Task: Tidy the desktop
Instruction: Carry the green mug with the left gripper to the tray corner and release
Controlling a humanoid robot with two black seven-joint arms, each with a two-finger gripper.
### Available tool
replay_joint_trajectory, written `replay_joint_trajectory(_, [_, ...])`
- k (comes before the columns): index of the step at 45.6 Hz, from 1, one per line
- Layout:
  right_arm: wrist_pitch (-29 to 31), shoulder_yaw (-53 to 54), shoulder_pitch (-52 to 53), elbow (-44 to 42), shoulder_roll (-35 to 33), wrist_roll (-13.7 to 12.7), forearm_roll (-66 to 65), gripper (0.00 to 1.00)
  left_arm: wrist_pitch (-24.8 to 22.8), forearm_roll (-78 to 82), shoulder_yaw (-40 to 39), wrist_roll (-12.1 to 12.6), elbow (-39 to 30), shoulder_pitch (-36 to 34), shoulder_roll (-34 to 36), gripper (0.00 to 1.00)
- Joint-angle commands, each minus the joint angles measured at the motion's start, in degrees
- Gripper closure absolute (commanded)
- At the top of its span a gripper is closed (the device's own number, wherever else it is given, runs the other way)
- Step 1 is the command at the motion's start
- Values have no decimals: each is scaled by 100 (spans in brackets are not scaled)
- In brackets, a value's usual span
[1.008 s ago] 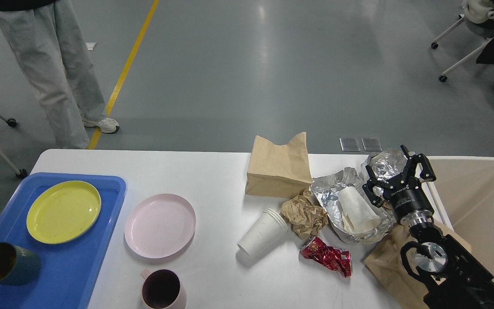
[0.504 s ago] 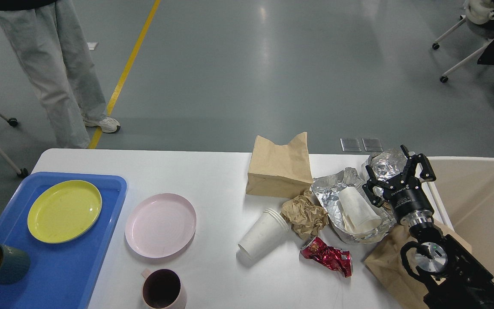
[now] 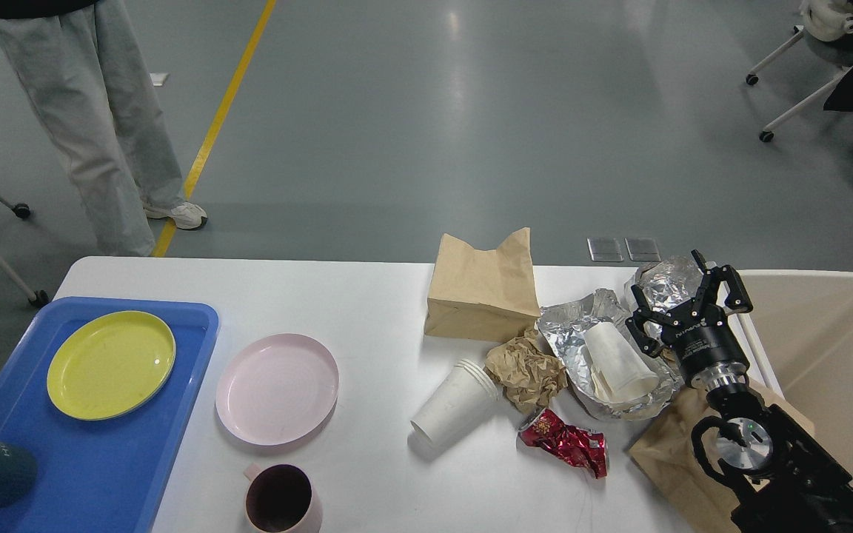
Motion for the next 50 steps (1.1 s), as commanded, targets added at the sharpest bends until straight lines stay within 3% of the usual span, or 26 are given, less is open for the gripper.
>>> replay_joint_trajectory(1, [0, 0, 0, 0, -1, 0, 8, 0, -250, -15, 4, 192, -68, -9, -1, 100])
replay_joint_trajectory(14, [0, 0, 0, 0, -1, 0, -1, 0, -128, -199, 47, 272, 2, -9, 34, 98])
replay_joint_trajectory(24, [0, 0, 0, 0, -1, 0, -1, 0, 21, -208, 83, 263, 55, -132, 69, 24])
replay_joint_trajectory(27, [0, 0, 0, 0, -1, 0, -1, 0, 92, -200, 83, 254, 46, -141, 61, 8])
replay_joint_trajectory(40, [0, 0, 0, 0, -1, 0, -1, 0, 48, -199, 161, 245, 28, -491, 69, 5])
replay_joint_trajectory(50, [0, 0, 0, 0, -1, 0, 8, 0, -66, -252, 1391, 236, -322, -1976, -115, 5])
